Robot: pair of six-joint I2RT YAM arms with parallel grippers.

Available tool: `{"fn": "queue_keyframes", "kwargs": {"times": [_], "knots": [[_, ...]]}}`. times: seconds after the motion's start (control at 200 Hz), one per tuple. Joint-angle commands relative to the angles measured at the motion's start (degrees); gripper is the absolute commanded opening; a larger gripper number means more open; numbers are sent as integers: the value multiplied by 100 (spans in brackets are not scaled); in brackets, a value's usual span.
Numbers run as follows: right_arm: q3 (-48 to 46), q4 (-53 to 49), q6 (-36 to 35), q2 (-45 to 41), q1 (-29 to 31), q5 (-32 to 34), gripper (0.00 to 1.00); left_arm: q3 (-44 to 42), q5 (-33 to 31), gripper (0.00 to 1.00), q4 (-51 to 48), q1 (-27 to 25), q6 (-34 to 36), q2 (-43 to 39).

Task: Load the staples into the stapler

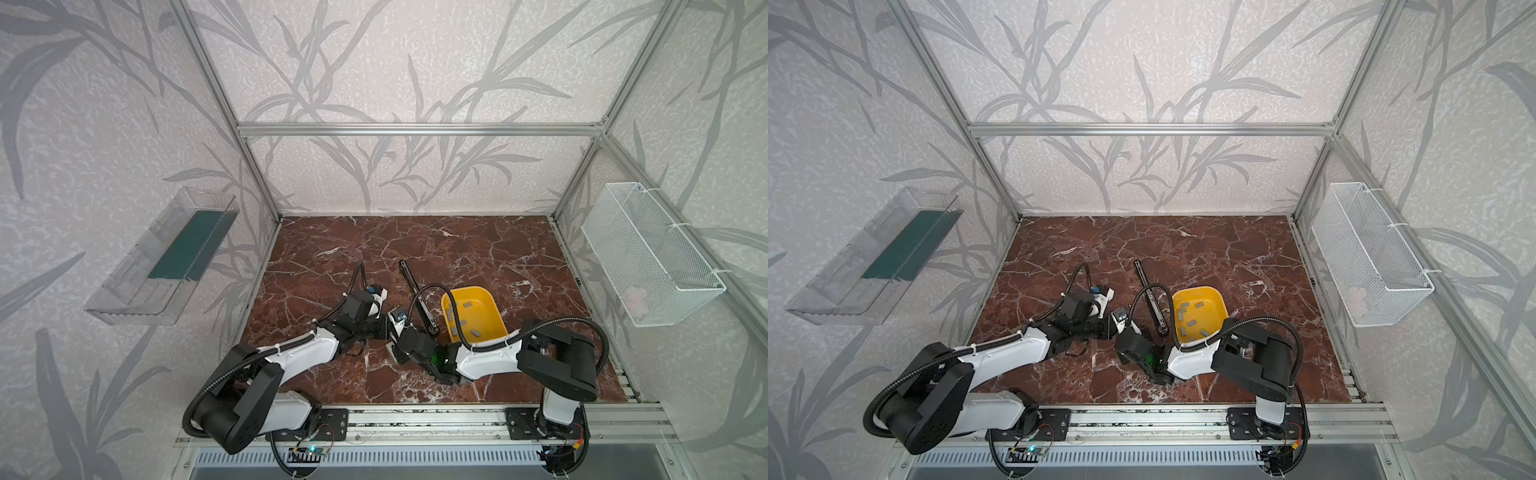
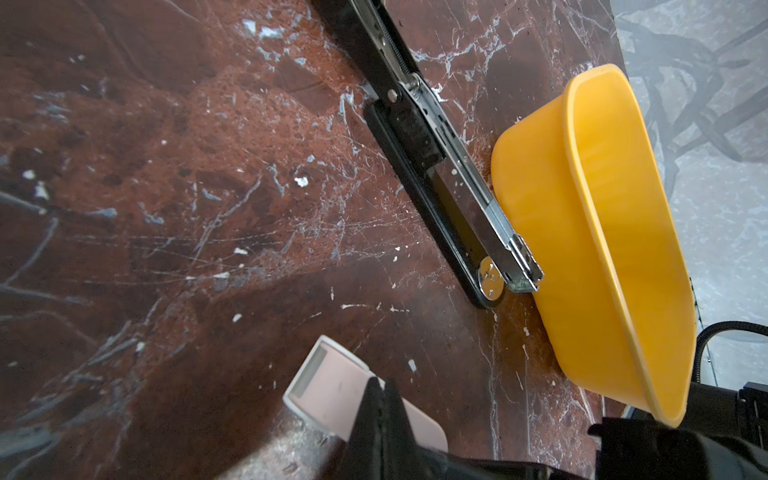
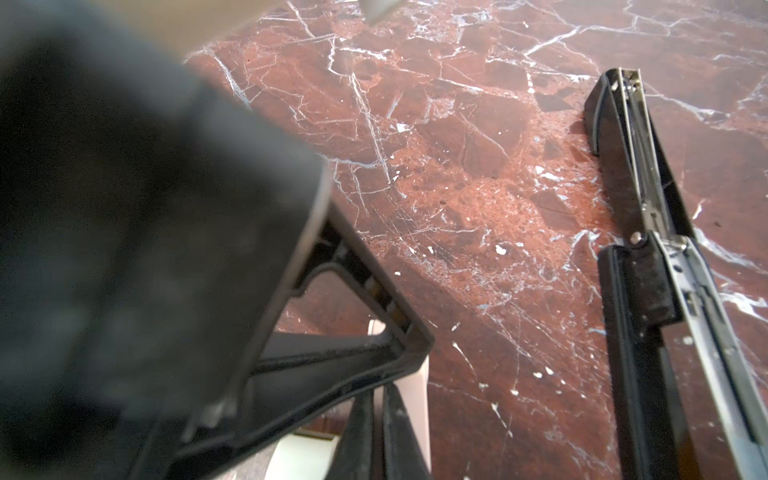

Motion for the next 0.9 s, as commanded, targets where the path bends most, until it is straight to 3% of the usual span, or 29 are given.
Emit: {"fn": "queue_keyframes", "kwargs": {"times": [0.0, 0.895], "knots": [[-234, -292, 108, 316, -2, -114, 9, 97, 59, 5, -25, -20, 96, -5], [-182, -24, 248, 844, -2, -120, 8, 108, 59, 5, -32, -24, 101, -7]]}}
